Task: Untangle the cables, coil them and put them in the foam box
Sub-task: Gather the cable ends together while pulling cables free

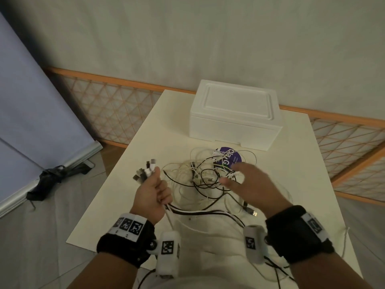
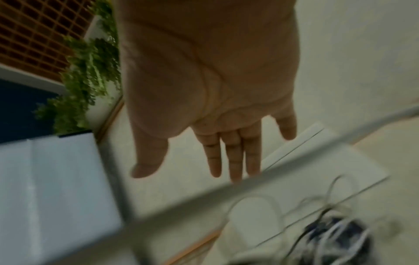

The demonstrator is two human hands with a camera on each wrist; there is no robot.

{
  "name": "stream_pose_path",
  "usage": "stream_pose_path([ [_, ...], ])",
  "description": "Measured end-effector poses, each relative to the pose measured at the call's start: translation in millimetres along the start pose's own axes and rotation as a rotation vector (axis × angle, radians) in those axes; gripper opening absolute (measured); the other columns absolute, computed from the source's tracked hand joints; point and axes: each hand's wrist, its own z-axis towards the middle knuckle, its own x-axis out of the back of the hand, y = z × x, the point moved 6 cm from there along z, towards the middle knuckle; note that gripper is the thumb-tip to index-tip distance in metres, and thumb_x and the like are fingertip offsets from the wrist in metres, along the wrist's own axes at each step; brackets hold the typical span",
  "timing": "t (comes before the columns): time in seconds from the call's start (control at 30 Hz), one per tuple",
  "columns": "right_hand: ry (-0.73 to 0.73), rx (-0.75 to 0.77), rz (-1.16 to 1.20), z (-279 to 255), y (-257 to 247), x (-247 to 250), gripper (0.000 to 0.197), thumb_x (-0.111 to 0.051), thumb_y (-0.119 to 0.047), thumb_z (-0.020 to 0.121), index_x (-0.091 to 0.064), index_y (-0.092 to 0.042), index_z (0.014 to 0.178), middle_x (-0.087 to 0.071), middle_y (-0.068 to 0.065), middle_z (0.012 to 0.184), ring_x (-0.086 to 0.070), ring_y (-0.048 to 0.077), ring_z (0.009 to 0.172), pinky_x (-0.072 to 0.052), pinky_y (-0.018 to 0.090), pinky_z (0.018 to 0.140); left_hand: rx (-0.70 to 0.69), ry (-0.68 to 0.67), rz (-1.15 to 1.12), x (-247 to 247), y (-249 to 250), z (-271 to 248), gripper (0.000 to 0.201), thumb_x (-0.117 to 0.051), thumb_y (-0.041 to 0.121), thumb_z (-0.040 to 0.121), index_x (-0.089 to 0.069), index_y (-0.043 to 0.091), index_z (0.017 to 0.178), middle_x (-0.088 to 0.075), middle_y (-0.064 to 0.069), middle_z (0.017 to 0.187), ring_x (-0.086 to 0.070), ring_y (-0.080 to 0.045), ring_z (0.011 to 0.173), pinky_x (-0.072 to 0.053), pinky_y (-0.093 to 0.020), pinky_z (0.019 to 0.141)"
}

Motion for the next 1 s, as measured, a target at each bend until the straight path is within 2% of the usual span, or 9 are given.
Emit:
stream_pose_path([
  [0.1, -0.328, 0.209, 0.145, -17.1, -65.9, -50.8, 0.084, -0.076, -0.054, 0.069, -0.037, -0.022, 0.137, -0.054, -0.006, 0.129, -0.053, 0.013, 0.116, -0.043, 0.028, 0.096, 0.030, -0.169, 0.043, -42.0, -14.8, -15.0, 0.051, -0.047, 0.038, 0.094, -0.035, 0.021, 0.047, -0.023, 0.007, 0.042, -0.020, -0.006, 0.032, -0.015, -0.019, 0.035],
  [0.27, -0.484, 0.261, 0.206, -27.2, -67.5, -88.8, 0.022, -0.060, -0.017, 0.082, -0.049, -0.019, 0.101, -0.067, 0.002, 0.075, -0.061, 0.011, 0.059, -0.046, 0.021, 0.056, 0.011, -0.166, 0.017, -48.0, -11.5, -21.4, 0.053, -0.046, 0.032, 0.097, -0.035, 0.021, 0.046, -0.023, 0.007, 0.042, -0.021, -0.007, 0.032, -0.019, -0.020, 0.033],
  [0.43, -0.332, 0.257, -0.274, -35.3, 12.7, -64.3, 0.016, -0.057, -0.034, 0.084, -0.058, -0.026, 0.098, -0.063, -0.005, 0.095, -0.058, 0.015, 0.090, -0.042, 0.027, 0.072, -0.063, 0.060, -0.133, 28.3, 14.3, -13.4, 0.048, -0.048, 0.014, 0.092, -0.032, 0.022, 0.048, -0.020, 0.007, 0.042, -0.019, -0.008, 0.031, -0.016, -0.019, 0.033],
  [0.6, -0.263, 0.010, -0.211, -48.8, 97.1, -31.5, 0.023, -0.066, -0.049, 0.079, -0.055, -0.028, 0.080, -0.056, -0.009, 0.074, -0.057, 0.009, 0.077, -0.045, 0.027, 0.072, -0.033, 0.247, -0.155, 87.1, 20.8, -8.8, 0.045, -0.047, 0.016, 0.094, -0.023, 0.022, 0.057, -0.018, 0.007, 0.039, -0.018, -0.008, 0.029, -0.014, -0.019, 0.032],
  [0.67, -0.439, -0.064, -0.208, -56.8, 108.9, -37.4, 0.052, -0.069, -0.071, 0.058, -0.057, -0.026, 0.081, -0.057, -0.009, 0.075, -0.054, 0.005, 0.071, -0.045, 0.025, 0.069, 0.029, 0.262, -0.059, 86.7, 4.3, -7.3, 0.046, -0.048, 0.016, 0.095, -0.022, 0.022, 0.058, -0.019, 0.006, 0.039, -0.018, -0.009, 0.028, -0.014, -0.017, 0.032],
  [0.77, -0.567, -0.069, -0.285, -58.8, 105.3, -46.1, 0.099, -0.043, -0.098, 0.020, -0.055, -0.039, 0.098, -0.054, -0.018, 0.097, -0.052, 0.005, 0.097, -0.040, 0.023, 0.085, 0.118, 0.258, 0.119, 75.8, -23.8, -6.2, 0.043, -0.052, 0.015, 0.095, -0.030, 0.021, 0.057, -0.023, 0.005, 0.040, -0.023, -0.009, 0.030, -0.020, -0.018, 0.034],
  [0.83, -0.382, -0.029, -0.246, -42.5, 82.1, -39.8, 0.083, -0.048, -0.091, 0.046, -0.061, -0.036, 0.106, -0.056, -0.017, 0.107, -0.052, 0.005, 0.105, -0.038, 0.023, 0.091, 0.148, 0.258, 0.211, 70.6, -32.7, -4.4, 0.030, -0.054, 0.016, 0.095, -0.042, 0.019, 0.067, -0.033, 0.002, 0.041, -0.033, -0.011, 0.034, -0.030, -0.021, 0.038],
  [0.9, -0.210, 0.050, -0.175, -22.2, 46.1, -42.0, 0.042, -0.056, -0.064, 0.080, -0.066, -0.028, 0.098, -0.062, -0.010, 0.097, -0.056, 0.008, 0.096, -0.041, 0.024, 0.084, 0.159, 0.260, 0.242, 68.3, -33.9, -0.9, 0.016, -0.057, 0.020, 0.094, -0.053, 0.018, 0.079, -0.045, -0.001, 0.044, -0.043, -0.012, 0.039, -0.040, -0.025, 0.047],
  [1.0, -0.231, 0.245, -0.242, 2.5, -0.9, -80.8, 0.023, -0.051, -0.034, 0.094, -0.067, -0.022, 0.104, -0.066, -0.004, 0.105, -0.058, 0.014, 0.103, -0.044, 0.028, 0.089, 0.162, 0.268, 0.193, 67.5, -28.7, 5.7, 0.015, -0.058, 0.027, 0.094, -0.057, 0.018, 0.082, -0.055, -0.003, 0.049, -0.051, -0.014, 0.045, -0.047, -0.031, 0.059],
])
